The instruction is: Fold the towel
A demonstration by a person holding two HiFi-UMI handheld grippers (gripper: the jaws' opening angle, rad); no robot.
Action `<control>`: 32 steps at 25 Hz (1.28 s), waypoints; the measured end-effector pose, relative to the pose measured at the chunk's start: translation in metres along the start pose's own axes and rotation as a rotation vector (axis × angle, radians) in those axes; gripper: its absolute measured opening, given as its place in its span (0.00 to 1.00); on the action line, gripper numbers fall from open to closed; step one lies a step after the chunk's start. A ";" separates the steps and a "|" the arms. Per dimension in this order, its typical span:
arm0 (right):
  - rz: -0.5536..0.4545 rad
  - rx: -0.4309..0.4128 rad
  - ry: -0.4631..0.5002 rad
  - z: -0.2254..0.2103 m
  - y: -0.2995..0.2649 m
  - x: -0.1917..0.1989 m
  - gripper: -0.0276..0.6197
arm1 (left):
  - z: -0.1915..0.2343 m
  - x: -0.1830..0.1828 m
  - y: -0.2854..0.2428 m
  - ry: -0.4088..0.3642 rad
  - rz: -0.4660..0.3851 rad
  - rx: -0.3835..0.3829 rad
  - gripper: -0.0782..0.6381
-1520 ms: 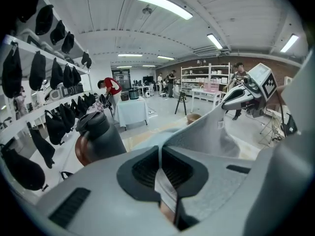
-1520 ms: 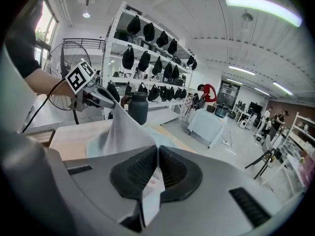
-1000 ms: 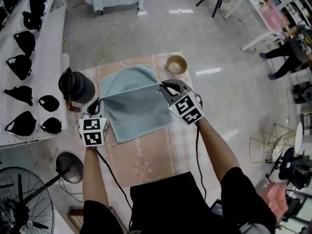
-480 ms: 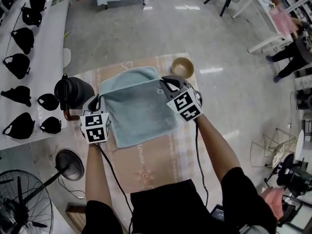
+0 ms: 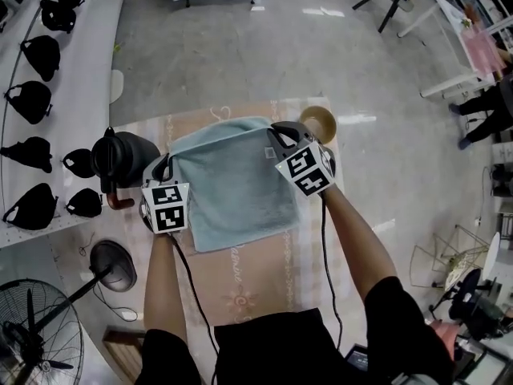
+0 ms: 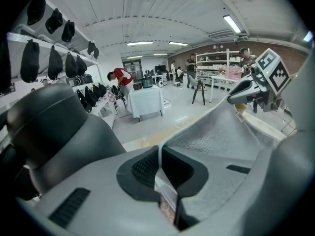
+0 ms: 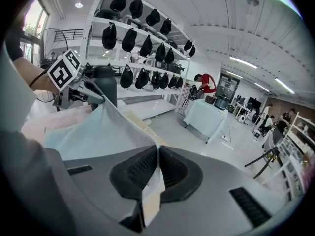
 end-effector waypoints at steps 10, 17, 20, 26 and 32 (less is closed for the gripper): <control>0.047 0.018 -0.025 -0.010 -0.037 0.006 0.07 | -0.001 0.009 -0.035 0.040 0.019 -0.052 0.13; 0.041 -0.005 -0.076 -0.012 -0.043 0.014 0.22 | -0.007 0.011 -0.034 0.134 0.024 -0.043 0.28; 0.029 -0.021 -0.100 -0.008 -0.036 0.016 0.25 | -0.021 0.016 -0.028 0.146 0.020 0.014 0.34; 0.017 -0.076 -0.136 0.013 -0.006 0.034 0.29 | -0.049 0.044 0.006 0.152 0.048 0.094 0.35; 0.053 -0.125 -0.199 0.049 0.034 0.079 0.31 | -0.063 0.081 0.043 0.147 0.104 0.150 0.35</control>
Point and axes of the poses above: the fingertips, and each gripper's own axes: y backward along the fingers, z to its left, x out of its underside, the point moved 9 cm from there along y, backward along the fingers, and after that the axes turned 3 degrees about -y, right-handed, at the moved point
